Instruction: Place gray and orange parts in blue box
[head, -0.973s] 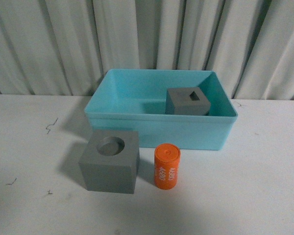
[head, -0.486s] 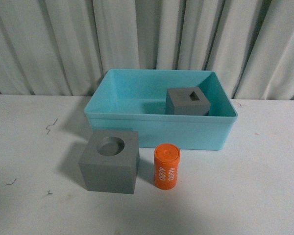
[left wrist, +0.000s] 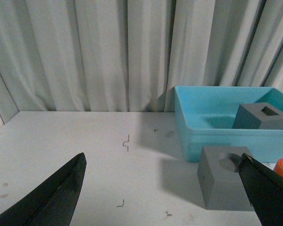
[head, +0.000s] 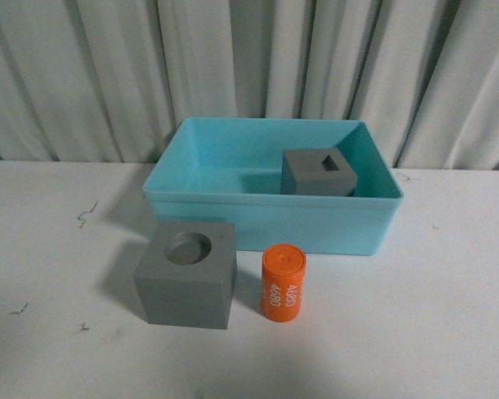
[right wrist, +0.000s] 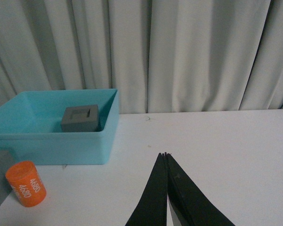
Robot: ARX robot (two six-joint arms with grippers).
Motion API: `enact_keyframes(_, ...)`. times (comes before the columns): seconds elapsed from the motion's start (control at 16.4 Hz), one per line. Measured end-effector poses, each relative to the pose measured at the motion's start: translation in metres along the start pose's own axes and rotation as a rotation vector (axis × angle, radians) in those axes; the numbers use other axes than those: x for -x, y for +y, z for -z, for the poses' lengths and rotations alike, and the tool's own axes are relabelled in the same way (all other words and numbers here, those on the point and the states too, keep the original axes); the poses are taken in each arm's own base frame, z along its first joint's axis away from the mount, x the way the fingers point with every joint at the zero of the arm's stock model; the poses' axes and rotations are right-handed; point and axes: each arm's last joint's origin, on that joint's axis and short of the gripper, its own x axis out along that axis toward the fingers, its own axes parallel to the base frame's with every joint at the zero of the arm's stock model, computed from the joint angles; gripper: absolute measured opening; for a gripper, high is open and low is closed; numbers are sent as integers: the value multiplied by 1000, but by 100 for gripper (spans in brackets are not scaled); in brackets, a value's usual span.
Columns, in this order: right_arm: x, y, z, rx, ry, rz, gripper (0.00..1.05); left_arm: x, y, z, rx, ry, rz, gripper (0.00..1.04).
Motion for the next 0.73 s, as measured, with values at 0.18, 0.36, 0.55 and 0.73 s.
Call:
enact_keyframes(0.18,0,0,0,1,-1,0,39,0,0,0,0,-1,0,98)
enact_keyframes(0.36,0,0,0,1,-1,0,52,0,0,0,0,-1,0,98)
enact_keyframes(0.55,0,0,0,1,-1,0,66,0,0,0,0,-1,0,98)
enact_keyframes(0.73,0,0,0,0,-1,0,99,0,0,0,0,-1,0,98)
